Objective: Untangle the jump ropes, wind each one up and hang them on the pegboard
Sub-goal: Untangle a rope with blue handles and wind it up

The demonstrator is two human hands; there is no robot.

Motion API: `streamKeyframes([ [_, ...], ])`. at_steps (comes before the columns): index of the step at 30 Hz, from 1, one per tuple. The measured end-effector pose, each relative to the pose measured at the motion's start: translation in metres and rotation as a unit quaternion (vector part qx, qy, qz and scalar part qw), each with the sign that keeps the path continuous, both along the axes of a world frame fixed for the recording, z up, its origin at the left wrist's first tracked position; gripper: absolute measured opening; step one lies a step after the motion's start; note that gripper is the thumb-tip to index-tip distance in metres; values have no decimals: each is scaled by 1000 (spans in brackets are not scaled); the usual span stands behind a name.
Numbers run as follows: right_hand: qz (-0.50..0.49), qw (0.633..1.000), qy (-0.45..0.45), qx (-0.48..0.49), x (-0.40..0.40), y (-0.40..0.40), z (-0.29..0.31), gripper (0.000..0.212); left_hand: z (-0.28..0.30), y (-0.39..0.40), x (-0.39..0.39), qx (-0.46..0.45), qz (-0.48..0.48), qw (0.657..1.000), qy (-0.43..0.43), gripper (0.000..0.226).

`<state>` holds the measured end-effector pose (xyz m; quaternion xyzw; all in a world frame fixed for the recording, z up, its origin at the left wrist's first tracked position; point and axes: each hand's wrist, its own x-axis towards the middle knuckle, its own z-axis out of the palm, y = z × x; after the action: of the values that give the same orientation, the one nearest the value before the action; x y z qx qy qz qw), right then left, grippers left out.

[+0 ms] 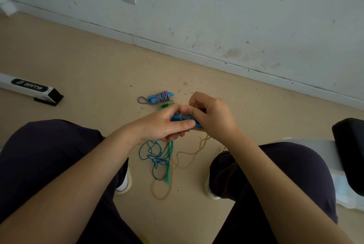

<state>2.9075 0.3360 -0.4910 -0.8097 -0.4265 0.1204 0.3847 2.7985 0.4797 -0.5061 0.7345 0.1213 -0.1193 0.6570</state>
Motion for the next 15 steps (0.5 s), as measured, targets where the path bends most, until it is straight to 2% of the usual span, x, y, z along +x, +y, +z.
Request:
streamKeyframes([
  [4,4,1000,12,-13,-4,2,-2,23,0,2,0,79,-54,995,9,26],
  [7,0,997,78,12,-5,3,0,20,-1,5,0,79,-50,996,-5,33],
  [9,-15,992,128,13,-4,3,3,27,-1,4,-1,73,-52,996,-15,34],
  [13,7,992,125,-17,5,2,3,26,-3,2,-1,90,-63,994,-26,31],
  [15,11,985,166,-32,7,1,6,27,-4,1,-1,82,-52,995,-38,31],
])
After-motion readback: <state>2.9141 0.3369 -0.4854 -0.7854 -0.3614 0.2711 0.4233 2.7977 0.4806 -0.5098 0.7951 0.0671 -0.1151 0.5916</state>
